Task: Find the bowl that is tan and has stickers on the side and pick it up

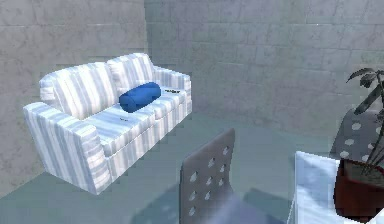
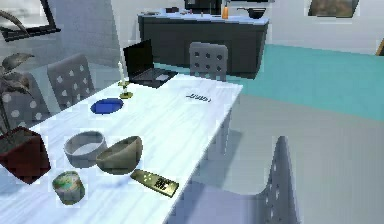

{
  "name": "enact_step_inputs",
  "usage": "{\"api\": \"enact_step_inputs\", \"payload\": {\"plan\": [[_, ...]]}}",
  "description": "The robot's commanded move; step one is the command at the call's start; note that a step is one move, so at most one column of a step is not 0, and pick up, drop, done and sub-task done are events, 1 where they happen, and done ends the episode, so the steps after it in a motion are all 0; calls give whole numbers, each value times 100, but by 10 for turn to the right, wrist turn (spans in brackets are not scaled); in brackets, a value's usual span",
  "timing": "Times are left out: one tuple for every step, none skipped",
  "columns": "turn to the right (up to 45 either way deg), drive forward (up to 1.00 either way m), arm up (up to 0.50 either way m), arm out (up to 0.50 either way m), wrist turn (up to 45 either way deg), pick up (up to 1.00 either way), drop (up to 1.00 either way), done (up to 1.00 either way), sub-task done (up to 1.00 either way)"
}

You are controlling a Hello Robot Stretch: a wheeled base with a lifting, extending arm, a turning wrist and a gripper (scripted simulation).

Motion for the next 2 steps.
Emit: {"api": "enact_step_inputs", "payload": {"plan": [[-150,0,0,0,0,0,0,0,0],[0,0,50,0,0,0,0,0,0]]}}
